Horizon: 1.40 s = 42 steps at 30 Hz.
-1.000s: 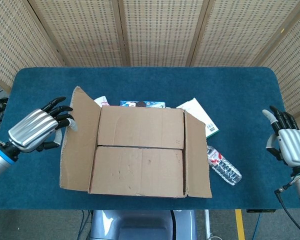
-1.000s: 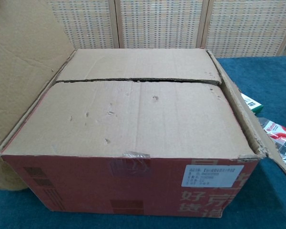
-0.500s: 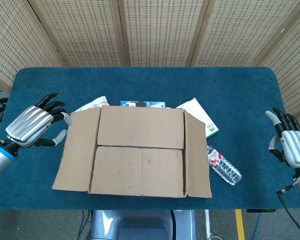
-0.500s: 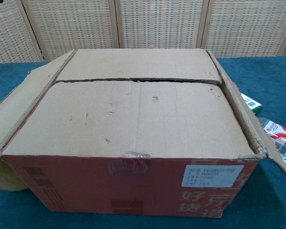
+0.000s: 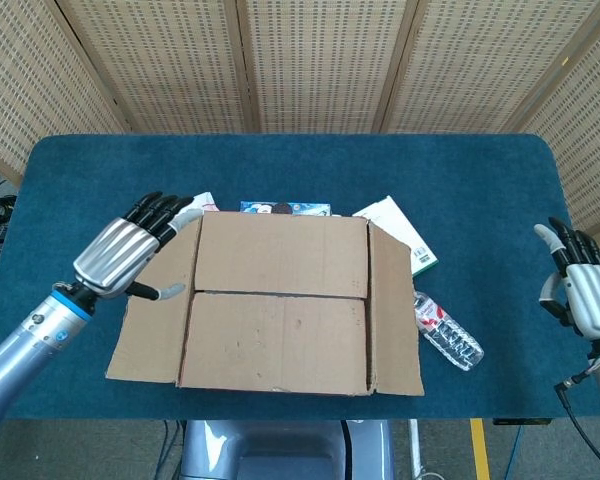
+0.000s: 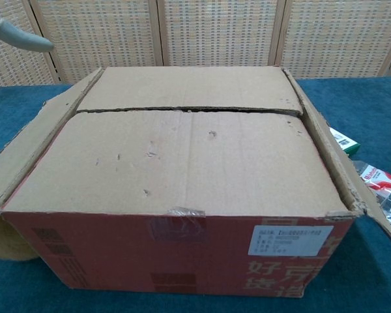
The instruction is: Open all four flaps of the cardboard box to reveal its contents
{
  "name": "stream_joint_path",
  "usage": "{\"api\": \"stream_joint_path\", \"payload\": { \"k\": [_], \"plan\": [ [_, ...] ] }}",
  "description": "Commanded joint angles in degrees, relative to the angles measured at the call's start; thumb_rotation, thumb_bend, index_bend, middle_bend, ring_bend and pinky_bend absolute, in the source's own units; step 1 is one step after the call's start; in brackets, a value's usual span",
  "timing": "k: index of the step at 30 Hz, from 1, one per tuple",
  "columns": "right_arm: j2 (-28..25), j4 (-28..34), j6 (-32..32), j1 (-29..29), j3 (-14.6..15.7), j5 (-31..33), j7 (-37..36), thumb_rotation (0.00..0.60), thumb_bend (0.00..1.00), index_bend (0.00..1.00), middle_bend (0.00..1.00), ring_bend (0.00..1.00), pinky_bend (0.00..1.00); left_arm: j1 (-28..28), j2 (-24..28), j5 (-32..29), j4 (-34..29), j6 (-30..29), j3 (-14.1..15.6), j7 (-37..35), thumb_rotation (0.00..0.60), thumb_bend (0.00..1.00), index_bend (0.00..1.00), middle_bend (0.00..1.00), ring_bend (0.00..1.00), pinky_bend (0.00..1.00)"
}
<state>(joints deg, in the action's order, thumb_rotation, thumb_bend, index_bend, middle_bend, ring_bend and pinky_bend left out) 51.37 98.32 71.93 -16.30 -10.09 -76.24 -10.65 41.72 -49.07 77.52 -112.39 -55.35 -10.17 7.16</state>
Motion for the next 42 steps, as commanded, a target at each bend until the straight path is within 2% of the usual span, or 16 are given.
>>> {"api": "stream_joint_path", "payload": {
  "k": [1, 3, 5, 12, 19, 26, 36, 42],
  "plan": [
    [0.25, -0.20, -0.13, 0.04, 0.09, 0.03, -0.04, 0.600, 0.96, 0.05, 0.00, 0.00, 0.00, 1.37, -3.91, -1.74, 0.39, 0.54, -0.23, 3.47, 0.474, 0.20, 0.00, 0.00, 0.00, 0.00],
    [0.50, -0.39, -0.09, 0.11, 0.14, -0.01, -0.03, 0.600, 0.96, 0.05, 0.00, 0.00, 0.00, 1.79, -5.40, -2.51, 0.70, 0.63, -0.29, 4.69, 0.506, 0.20, 0.00, 0.00, 0.00, 0.00],
    [0.73, -0.45, 0.14, 0.20, 0.16, -0.07, 0.20, 0.600, 0.96, 0.05, 0.00, 0.00, 0.00, 2.07, -6.36, -3.11, 0.95, 0.69, -0.33, 5.46, 0.513, 0.20, 0.00, 0.00, 0.00, 0.00],
    [2.62, -1.11, 1.28, 0.72, 0.39, -0.15, 1.26, 0.600, 0.96, 0.05, 0.00, 0.00, 0.00, 2.54, -10.91, -4.56, 2.48, -0.20, 0.05, 8.52, 0.513, 0.20, 0.00, 0.00, 0.00, 0.00],
    [3.54, -1.60, 1.41, 0.92, 0.51, -0.14, 1.07, 0.600, 0.96, 0.05, 0.00, 0.00, 0.00, 3.35, -13.36, -6.74, 3.01, 0.74, 0.21, 9.69, 0.514, 0.20, 0.00, 0.00, 0.00, 0.00],
    [4.25, -2.39, 1.99, 1.62, 0.88, -0.29, 1.11, 0.600, 0.96, 0.05, 0.00, 0.00, 0.00, 5.04, -18.68, -9.90, 5.53, 1.75, 0.76, 13.03, 0.513, 0.20, 0.00, 0.00, 0.00, 0.00],
    [4.40, -3.47, 2.26, 2.29, 0.85, -0.14, -0.26, 0.600, 0.96, 0.05, 0.00, 0.00, 0.00, 6.08, -23.06, -11.91, 8.79, 0.19, 0.44, 16.01, 0.515, 0.20, 0.00, 0.00, 0.00, 0.00],
    [4.41, -3.76, 2.23, 2.52, 0.80, -0.04, -0.69, 0.600, 0.96, 0.05, 0.00, 0.00, 0.00, 6.13, -23.72, -12.19, 9.70, -0.70, 0.45, 16.95, 0.514, 0.20, 0.00, 0.00, 0.00, 0.00]
  ]
}}
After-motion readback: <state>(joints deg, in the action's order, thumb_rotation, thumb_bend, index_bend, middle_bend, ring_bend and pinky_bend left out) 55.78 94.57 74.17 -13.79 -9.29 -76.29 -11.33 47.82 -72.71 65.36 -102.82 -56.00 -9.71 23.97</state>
